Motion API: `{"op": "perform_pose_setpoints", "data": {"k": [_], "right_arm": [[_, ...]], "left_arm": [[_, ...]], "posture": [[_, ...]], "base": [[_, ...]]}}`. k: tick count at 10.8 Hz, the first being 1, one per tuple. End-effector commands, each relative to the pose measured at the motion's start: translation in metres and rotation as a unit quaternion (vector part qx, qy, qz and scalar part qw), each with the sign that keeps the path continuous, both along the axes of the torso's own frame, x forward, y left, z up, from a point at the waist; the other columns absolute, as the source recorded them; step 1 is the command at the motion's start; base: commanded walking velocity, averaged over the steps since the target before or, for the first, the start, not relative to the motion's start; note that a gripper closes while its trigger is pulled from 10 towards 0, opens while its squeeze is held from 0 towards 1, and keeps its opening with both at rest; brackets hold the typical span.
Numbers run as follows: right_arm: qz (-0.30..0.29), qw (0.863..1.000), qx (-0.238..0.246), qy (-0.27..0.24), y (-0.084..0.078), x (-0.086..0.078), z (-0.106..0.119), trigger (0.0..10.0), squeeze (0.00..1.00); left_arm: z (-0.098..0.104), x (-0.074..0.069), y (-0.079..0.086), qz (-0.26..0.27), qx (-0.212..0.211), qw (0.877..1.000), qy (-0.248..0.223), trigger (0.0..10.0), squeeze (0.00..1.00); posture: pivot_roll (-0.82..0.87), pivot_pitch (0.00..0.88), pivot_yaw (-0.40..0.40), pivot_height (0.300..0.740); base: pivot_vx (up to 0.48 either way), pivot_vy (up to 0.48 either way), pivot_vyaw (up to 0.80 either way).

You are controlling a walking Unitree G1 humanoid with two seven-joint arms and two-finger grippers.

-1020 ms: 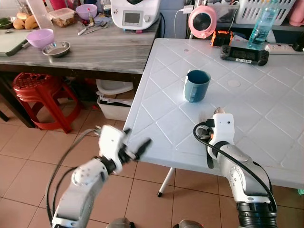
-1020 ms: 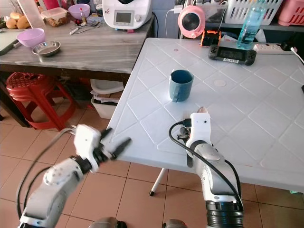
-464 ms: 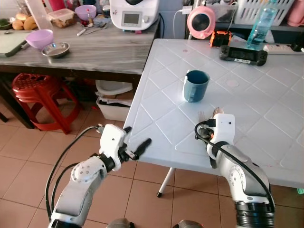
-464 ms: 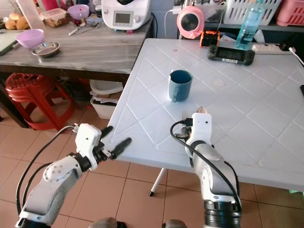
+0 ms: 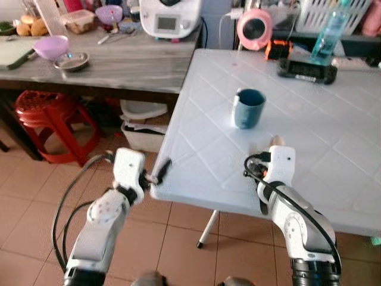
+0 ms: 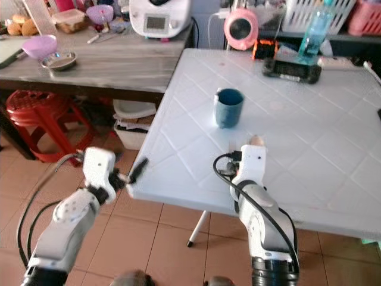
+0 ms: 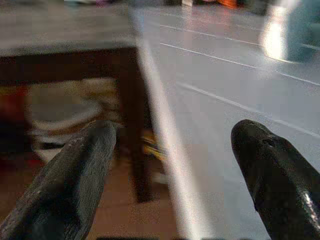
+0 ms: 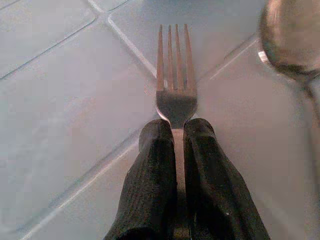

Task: Setting the table

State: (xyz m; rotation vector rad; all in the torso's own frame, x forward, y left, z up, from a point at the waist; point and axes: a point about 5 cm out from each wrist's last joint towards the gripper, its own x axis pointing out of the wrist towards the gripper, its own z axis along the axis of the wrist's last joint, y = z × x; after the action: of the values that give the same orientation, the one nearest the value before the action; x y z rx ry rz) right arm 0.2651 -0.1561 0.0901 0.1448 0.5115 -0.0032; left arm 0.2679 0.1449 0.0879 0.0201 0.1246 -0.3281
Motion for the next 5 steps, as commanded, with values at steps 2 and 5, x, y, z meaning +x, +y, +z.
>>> {"op": "perform_pose_setpoints", "data": {"k": [2,5], "right_arm": [[0.044,0.998,0.017,0.036,0.021,-0.005,-0.013,10.0,0.0],[0.045,0.999,-0.001,-0.027,0.024,0.008,0.002,10.0,0.0]], "left_arm": [[0.003,0.006,0.018,0.055,0.004,0.998,-0.009,10.0,0.0],[0.005,0.012,0.011,0.068,-0.008,0.997,-0.019,10.0,0.0]], "posture": [[-0.04,0.0,0.036,0.74],[-0.04,0.0,0.033,0.74]], "base": [[0.0,0.48,0.0],[0.0,0.471,0.0]]}}
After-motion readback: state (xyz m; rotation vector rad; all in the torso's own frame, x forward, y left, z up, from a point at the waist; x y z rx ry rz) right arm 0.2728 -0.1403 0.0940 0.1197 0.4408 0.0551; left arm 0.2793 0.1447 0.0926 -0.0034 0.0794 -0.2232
